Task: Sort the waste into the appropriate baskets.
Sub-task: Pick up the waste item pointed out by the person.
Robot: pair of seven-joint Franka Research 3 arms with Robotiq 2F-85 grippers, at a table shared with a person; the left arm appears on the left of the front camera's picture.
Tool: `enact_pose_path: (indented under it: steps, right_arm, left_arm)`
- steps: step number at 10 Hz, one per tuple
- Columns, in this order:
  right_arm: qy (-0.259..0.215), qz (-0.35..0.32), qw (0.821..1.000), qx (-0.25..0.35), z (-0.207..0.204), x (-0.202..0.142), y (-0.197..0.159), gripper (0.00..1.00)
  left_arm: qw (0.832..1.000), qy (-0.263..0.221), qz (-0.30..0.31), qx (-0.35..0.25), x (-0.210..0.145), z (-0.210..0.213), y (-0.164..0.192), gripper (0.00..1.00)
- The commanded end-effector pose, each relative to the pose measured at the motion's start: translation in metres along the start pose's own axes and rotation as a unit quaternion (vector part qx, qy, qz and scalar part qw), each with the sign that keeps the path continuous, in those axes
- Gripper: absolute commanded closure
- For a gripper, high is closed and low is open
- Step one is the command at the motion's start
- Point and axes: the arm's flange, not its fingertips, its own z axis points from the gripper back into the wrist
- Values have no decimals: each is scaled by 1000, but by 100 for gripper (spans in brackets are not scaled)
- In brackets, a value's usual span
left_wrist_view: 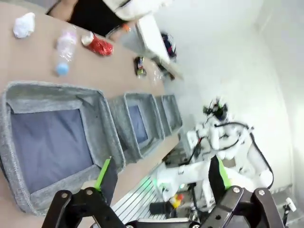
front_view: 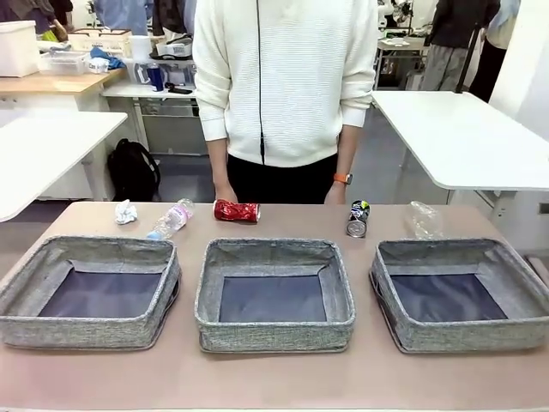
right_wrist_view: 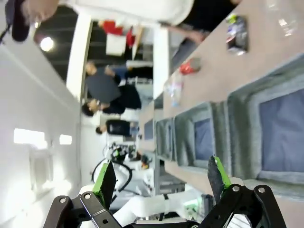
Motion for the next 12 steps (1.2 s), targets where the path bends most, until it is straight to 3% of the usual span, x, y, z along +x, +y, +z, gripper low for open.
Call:
enact_pose_path:
  steps: [1, 2, 12]
  right_arm:
    - [-25, 46, 996, -68, -22, -54, -16, 0]
    - [0, 0, 1000, 0, 0, 0, 0, 0]
    - [0, 0, 1000, 0, 0, 0, 0, 0]
  left_arm:
    - [999, -10, 34, 12, -74, -44, 5, 0]
    - [1000, 0, 0, 0, 0, 0, 0, 0]
    - [1000, 0, 0, 0, 0, 0, 0, 0]
